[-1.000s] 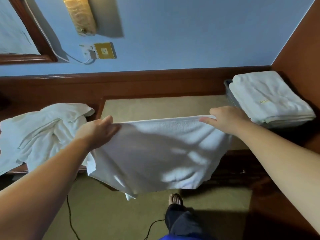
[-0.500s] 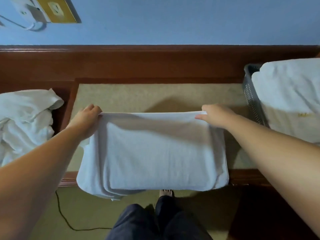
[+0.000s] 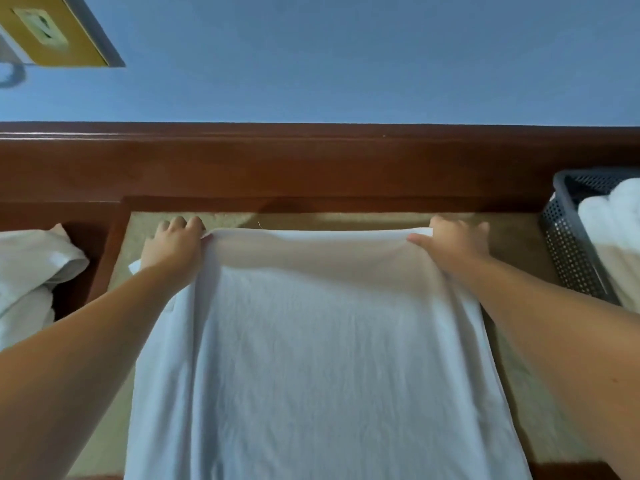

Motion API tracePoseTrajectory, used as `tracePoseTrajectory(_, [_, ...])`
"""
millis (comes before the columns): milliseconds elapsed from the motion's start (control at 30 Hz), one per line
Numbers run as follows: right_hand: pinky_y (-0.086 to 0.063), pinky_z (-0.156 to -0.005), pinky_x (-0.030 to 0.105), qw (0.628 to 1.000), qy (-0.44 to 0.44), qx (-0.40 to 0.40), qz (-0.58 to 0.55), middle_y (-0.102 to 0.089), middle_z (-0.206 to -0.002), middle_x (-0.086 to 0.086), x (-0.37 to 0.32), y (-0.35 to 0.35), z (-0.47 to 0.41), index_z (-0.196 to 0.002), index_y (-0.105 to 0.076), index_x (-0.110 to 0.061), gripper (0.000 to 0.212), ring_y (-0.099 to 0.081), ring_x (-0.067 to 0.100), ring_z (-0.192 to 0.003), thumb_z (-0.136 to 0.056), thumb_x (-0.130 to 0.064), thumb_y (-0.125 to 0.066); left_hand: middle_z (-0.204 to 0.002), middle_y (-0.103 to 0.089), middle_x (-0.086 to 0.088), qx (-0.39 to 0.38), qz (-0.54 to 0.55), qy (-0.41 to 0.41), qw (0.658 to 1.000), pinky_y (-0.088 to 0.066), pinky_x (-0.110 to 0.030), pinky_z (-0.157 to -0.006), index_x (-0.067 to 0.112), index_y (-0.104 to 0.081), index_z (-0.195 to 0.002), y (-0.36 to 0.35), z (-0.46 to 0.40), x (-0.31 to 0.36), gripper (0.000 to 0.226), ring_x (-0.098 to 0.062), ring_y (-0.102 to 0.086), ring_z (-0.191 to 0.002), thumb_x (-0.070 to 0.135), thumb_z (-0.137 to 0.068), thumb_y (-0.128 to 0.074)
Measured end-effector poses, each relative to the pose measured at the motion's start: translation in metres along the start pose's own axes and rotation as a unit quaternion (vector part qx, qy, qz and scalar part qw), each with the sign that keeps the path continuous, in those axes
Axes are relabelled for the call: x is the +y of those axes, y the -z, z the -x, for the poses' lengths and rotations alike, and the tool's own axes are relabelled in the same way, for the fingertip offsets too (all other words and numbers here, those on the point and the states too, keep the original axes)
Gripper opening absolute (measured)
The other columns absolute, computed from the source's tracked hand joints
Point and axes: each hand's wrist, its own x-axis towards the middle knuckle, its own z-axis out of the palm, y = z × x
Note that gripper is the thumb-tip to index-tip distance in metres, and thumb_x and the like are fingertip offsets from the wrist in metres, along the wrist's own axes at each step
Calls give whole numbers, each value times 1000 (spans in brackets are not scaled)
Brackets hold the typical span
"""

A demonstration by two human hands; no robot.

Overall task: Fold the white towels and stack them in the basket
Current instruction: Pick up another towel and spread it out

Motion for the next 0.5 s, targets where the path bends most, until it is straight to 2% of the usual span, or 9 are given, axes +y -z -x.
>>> tracePoseTrajectory(67, [-32, -105, 55, 1000, -18, 19, 11, -69, -119, 5, -2, -4, -16, -114, -63, -21, 64, -58, 30, -119, -94, -78, -43, -114, -56, -15, 3, -21, 15, 1000, -46, -53, -85, 15, -53, -114, -6, -18, 4, 26, -40, -50, -116, 39, -108, -43])
tracePoseTrajectory(167, [-32, -107, 58, 999, -36, 20, 11, -67, -119, 5, 1, -17, -32, -115, -64, -20, 69, -55, 30, -120, -93, -81, -41, -111, -53, -14, 6, -34, 22, 999, -43, -52, -84, 21, -51, -113, -19, -37, 8, 13, -40, -49, -114, 30, -104, -49])
tracePoseTrajectory(267, [-32, -106, 59, 998, -58, 30, -9, -66, -122, 6, 3, -32, -43, -117, -64, -20, 73, -53, 31, -123, -92, -83, -38, -112, -52, -14, 1, -14, 35, 999, -44, -54, -88, 26, -53, -120, -32, -50, 11, 19, -41, -47, -116, 31, -103, -46])
tracePoseTrajectory(333, [-33, -106, 59, 997, -58, 49, -21, -64, -122, 6, 7, -42, -48, -116, -64, -20, 75, -52, 32, -122, -91, -85, -34, -114, -53, -16, 6, 2, 49, 999, -43, -56, -92, 25, -53, -121, -39, -56, 13, 27, -42, -47, -118, 43, -106, -41])
tracePoseTrajectory(400, [-32, -106, 59, 995, -51, 72, -42, -63, -119, 7, 10, -48, -51, -113, -65, -19, 75, -51, 33, -122, -92, -83, -33, -113, -54, -18, 19, 10, 55, 998, -43, -57, -91, 23, -55, -119, -46, -60, 12, 35, -44, -49, -116, 51, -106, -40])
tracePoseTrajectory(500, [-30, -105, 59, 990, -54, 102, -82, -62, -117, 11, 10, -52, -54, -109, -66, -15, 71, -50, 36, -121, -93, -79, -39, -106, -54, -21, 52, 18, 45, 998, -45, -58, -87, 21, -56, -118, -53, -60, 7, 35, -47, -52, -108, 51, -106, -42])
